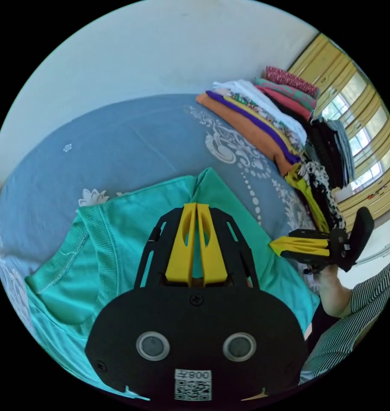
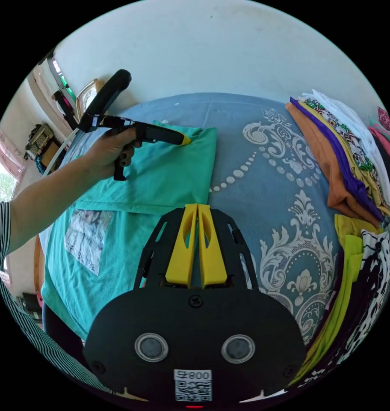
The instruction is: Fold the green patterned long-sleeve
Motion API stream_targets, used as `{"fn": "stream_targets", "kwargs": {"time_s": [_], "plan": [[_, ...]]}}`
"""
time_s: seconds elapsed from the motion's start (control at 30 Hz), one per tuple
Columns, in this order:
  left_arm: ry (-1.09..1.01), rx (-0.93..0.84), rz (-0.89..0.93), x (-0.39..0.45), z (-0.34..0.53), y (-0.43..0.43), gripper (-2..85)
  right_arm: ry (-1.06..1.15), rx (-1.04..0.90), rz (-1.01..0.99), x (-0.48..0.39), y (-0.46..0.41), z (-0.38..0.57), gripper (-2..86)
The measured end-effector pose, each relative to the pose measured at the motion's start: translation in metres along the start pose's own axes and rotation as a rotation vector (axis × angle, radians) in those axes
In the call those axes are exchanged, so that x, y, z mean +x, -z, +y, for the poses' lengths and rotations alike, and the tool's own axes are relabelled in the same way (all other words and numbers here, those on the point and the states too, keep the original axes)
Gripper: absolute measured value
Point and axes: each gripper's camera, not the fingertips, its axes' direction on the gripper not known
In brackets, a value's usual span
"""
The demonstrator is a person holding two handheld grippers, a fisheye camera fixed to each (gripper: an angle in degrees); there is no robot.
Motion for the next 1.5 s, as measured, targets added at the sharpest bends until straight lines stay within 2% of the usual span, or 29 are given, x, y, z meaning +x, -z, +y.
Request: {"fn": "stream_targets", "kwargs": {"time_s": [0.17,0.3,0.5,0.63,0.87,1.07,1.33,1.5], "plan": [[0.088,0.169,0.036,-0.023,0.095,0.034,0.3,0.0,0.034,0.052,-0.021,0.025,-0.014,0.1],[0.193,0.203,-0.002,-0.04,0.199,0.054,0.5,0.033,0.033,0.009,-0.048,0.043,-0.021,0.1],[0.57,0.285,-0.085,-0.078,0.405,0.092,2.3,0.159,-0.058,-0.199,-0.13,0.043,-0.04,0.0],[0.879,0.436,-0.136,-0.118,0.545,0.12,4.6,0.312,-0.105,-0.31,-0.217,0.034,-0.075,0.0],[1.239,0.699,-0.253,-0.21,0.716,0.15,7.1,0.514,-0.122,-0.315,-0.345,0.012,-0.158,0.1],[1.457,0.977,-0.139,-0.292,0.82,0.141,8.7,0.546,-0.188,-0.303,-0.427,-0.031,-0.22,0.1],[1.542,1.001,-0.162,-0.358,0.89,0.117,9.3,0.552,-0.309,-0.243,-0.492,-0.08,-0.249,0.1],[1.526,1.03,-0.122,-0.384,0.918,0.101,6.5,0.516,-0.289,-0.27,-0.507,-0.085,-0.266,0.1]]}}
